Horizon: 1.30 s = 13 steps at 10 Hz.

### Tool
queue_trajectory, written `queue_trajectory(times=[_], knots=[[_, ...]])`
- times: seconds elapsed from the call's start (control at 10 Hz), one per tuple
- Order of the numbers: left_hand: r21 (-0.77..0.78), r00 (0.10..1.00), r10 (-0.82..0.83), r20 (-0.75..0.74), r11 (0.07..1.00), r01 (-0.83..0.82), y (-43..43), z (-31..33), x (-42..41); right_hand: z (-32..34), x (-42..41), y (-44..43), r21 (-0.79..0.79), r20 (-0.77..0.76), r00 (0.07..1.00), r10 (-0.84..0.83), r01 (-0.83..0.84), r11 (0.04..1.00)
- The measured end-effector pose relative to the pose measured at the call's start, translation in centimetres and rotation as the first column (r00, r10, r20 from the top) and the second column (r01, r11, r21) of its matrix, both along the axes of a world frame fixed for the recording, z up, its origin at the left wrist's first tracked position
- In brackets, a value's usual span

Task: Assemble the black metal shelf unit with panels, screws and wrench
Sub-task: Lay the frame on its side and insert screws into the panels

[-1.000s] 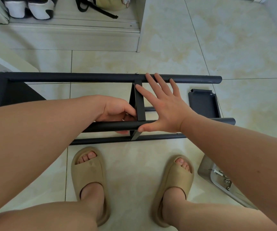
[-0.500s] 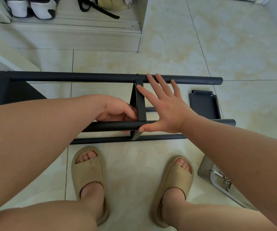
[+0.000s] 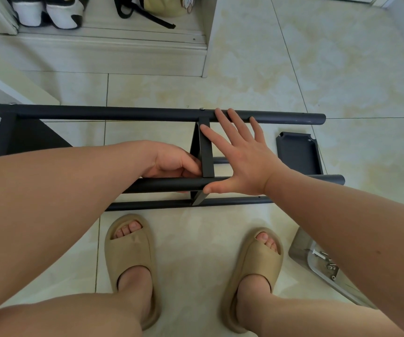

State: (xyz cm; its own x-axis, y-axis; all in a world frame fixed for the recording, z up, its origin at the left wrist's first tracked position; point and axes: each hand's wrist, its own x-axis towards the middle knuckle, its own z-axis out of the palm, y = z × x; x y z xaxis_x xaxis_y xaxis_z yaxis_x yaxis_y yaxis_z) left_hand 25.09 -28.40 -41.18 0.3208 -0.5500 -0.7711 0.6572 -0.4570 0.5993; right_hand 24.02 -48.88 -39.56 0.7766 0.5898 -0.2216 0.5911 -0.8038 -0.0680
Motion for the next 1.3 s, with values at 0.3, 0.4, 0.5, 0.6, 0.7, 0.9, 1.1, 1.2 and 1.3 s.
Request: queue_trajectory(times=[0.3,0.4,0.5,0.6,0.7,0.9,1.1,1.2,1.3], knots=[[0.156,0.994,-0.090,0.068,0.985,0.079,-0.20,-0.34,0.28,0.04,0.14,-0.05,0.003,0.001,1.000,-0.001,0.001,1.000],[0.114,0.995,-0.066,0.071,0.992,0.058,-0.36,-0.05,0.16,0.04,0.03,-0.03,0.006,0.003,1.000,-0.001,0.001,1.000],[0.030,0.997,-0.024,0.068,0.999,0.022,-0.42,0.02,0.15,0.03,0.05,-0.06,0.012,0.000,1.000,0.000,0.000,1.000],[-0.006,0.999,0.020,0.048,1.000,-0.019,-0.20,-0.47,0.31,0.07,0.07,-0.06,0.010,0.000,1.000,0.001,-0.001,1.000],[-0.008,1.000,0.019,0.001,1.000,-0.019,0.05,-0.49,0.35,0.13,0.08,-0.03,0.009,-0.005,1.000,-0.003,0.003,1.000],[0.101,0.998,-0.058,0.011,0.993,0.057,-0.19,-0.22,0.17,0.11,0.16,-0.06,0.004,-0.002,1.000,-0.003,0.003,1.000],[0.057,0.998,-0.050,0.042,0.997,0.048,-0.44,0.13,0.16,0.05,0.02,-0.04,0.011,0.002,1.000,-0.002,0.002,1.000],[-0.006,1.000,-0.001,-0.001,1.000,0.001,-0.15,-0.09,0.24,0.01,0.01,-0.03,0.011,0.003,1.000,0.000,0.000,1.000],[-0.016,0.998,0.015,-0.068,1.000,-0.016,0.03,-0.15,0.26,0.05,0.06,-0.07,0.011,0.004,1.000,-0.002,0.002,1.000]])
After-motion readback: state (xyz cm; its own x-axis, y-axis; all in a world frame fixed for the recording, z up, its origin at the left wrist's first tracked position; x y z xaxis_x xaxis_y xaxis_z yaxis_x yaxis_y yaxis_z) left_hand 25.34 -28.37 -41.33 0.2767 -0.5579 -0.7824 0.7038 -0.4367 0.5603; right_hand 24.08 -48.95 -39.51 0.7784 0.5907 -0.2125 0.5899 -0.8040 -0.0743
